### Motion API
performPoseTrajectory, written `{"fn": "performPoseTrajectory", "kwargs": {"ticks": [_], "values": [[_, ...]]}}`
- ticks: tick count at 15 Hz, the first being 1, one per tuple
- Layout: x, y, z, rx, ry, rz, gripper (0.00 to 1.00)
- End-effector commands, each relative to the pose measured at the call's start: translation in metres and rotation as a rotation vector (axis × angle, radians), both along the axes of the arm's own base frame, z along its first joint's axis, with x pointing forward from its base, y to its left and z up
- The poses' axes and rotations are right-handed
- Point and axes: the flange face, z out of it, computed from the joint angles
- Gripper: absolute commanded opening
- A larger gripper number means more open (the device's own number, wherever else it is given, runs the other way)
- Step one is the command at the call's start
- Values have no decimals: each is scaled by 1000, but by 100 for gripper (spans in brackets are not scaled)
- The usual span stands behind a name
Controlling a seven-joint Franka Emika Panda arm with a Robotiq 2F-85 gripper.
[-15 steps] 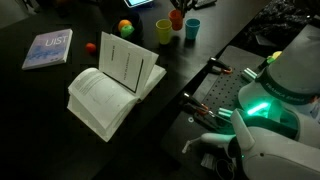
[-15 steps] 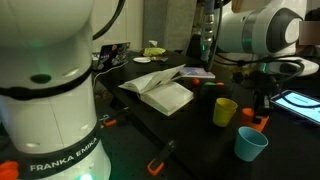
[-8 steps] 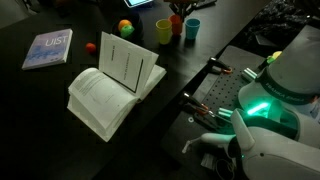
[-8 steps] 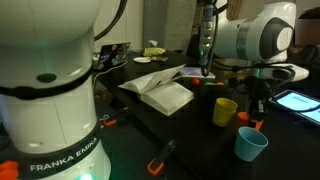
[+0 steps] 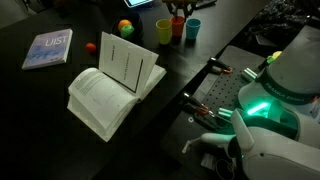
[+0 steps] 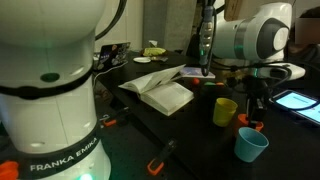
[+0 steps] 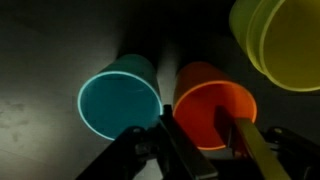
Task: Unstack the four plastic cups.
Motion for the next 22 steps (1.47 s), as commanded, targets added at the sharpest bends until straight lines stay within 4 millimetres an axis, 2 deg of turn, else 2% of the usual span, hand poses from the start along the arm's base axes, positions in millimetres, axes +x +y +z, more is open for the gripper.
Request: {"fn": "performPoseTrajectory", "kwargs": {"ticks": [1, 4, 8, 13, 17, 19, 22], "values": [[10, -1, 18, -21, -19, -7, 80], [18, 6, 34, -27, -10, 16, 99], [20, 31, 54, 14, 10, 39, 100], [15, 74, 65, 98, 39, 67, 100], [17, 104, 55, 111, 56, 103, 100], [16, 106, 47, 93, 73, 109, 100], [12, 99, 40, 70, 91, 106, 100]]}}
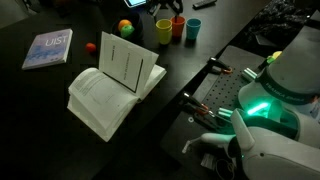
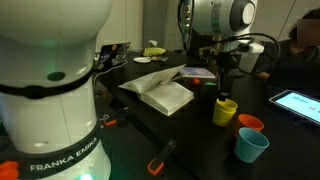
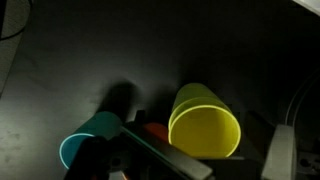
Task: Unstack the four plastic cups.
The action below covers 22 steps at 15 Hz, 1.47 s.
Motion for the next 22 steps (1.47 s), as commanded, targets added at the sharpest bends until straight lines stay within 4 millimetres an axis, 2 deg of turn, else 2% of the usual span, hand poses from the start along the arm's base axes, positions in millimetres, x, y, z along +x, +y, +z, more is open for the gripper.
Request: {"fn": "performPoseTrajectory", "kwargs": {"ticks": [1, 6, 12, 21, 22], "values": [[-3, -11, -5, -31, 10, -13, 100], [-6, -23, -22, -86, 6, -11, 100], [-6, -24, -42, -130, -4, -30, 100], [8, -16, -37, -141, -49, -28, 100], [8, -15, -37, -140, -49, -27, 90]]}}
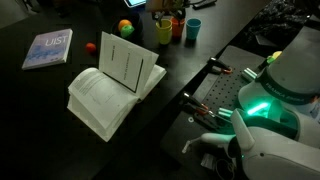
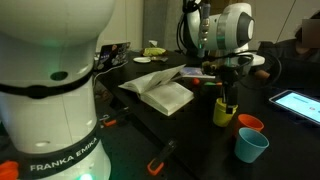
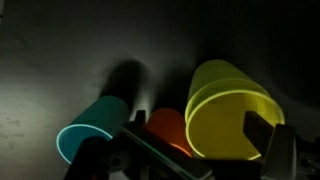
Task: Unstack the four plastic cups.
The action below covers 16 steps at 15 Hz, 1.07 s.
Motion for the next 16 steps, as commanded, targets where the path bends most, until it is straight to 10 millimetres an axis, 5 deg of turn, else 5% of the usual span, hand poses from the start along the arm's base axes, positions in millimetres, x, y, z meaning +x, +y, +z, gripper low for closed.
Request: {"fn": "performPoseTrajectory", "kwargs": {"ticks": [1, 10, 16], "values": [[7, 2, 3, -17, -24, 1, 72], [6, 9, 5, -11, -22, 14, 5], [8, 17, 21, -8, -30, 43, 3]]}}
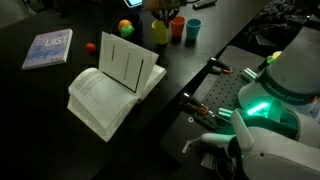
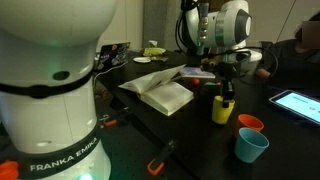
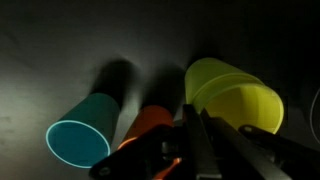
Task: Unstack the four plastic cups.
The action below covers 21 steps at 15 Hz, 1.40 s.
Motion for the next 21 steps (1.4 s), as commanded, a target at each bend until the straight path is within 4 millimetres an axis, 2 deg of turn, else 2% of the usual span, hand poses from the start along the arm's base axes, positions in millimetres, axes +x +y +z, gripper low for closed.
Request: {"fn": "performPoseTrajectory", "kwargs": {"ticks": [1, 4, 13, 16, 21], "values": [[2, 6, 15, -7, -13, 24, 3], [3, 7, 23, -4, -24, 21, 3], [10, -2, 79, -1, -107, 2, 3], [4, -1, 98, 6, -81, 19, 3], [-20, 3, 120, 18, -8, 55, 3]]}}
